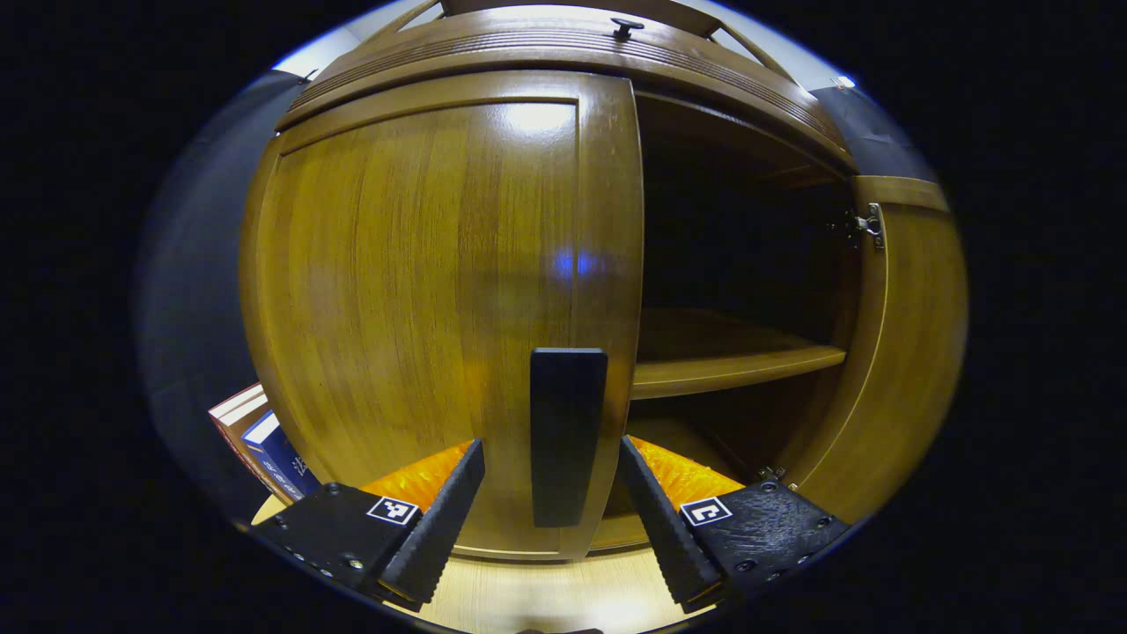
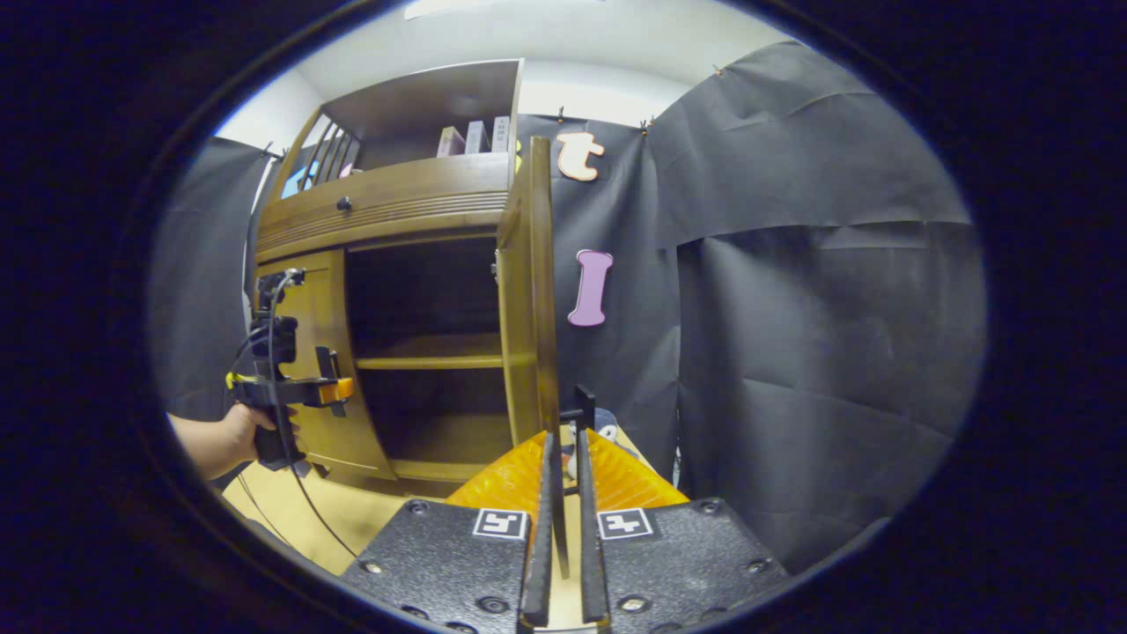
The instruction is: Open the right door of the double-door shoe cabinet with the right hand, and open the left door with the left hand.
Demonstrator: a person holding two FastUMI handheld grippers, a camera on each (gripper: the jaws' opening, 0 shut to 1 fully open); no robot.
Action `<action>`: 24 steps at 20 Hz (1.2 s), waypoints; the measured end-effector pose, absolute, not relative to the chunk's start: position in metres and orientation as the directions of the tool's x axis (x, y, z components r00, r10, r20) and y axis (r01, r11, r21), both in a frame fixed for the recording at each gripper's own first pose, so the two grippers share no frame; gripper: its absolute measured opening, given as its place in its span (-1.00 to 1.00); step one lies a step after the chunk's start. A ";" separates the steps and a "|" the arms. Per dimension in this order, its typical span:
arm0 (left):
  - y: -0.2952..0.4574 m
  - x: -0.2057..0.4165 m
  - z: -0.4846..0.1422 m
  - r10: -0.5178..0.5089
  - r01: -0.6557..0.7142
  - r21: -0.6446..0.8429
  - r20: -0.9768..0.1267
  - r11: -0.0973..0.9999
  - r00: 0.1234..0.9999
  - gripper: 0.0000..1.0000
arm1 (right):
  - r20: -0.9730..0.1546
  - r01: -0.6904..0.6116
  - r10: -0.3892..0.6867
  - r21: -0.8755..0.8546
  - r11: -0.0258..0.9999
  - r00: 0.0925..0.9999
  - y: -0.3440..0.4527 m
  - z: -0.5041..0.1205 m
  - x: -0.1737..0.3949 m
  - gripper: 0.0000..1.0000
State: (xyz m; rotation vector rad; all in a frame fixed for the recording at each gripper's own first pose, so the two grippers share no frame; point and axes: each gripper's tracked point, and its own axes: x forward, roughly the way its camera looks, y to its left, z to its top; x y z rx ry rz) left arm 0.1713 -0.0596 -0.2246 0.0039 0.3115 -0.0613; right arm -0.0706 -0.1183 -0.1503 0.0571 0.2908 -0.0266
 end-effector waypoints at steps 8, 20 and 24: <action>-0.066 0.172 -0.227 -0.129 0.127 -0.025 -0.298 0.992 0.946 -0.13 | -0.301 0.002 0.003 0.017 1.000 0.954 -0.089 -0.149 -0.077 -0.15; -0.061 0.143 -0.224 -0.122 0.129 0.006 -0.301 0.992 0.946 -0.26 | -0.316 -0.053 0.046 -0.014 0.999 0.948 -0.061 -0.167 -0.064 0.17; -0.056 0.122 -0.222 -0.122 0.122 -0.019 -0.308 0.992 0.944 -0.43 | -0.313 -0.090 0.079 -0.018 0.996 0.946 -0.050 -0.172 -0.058 0.29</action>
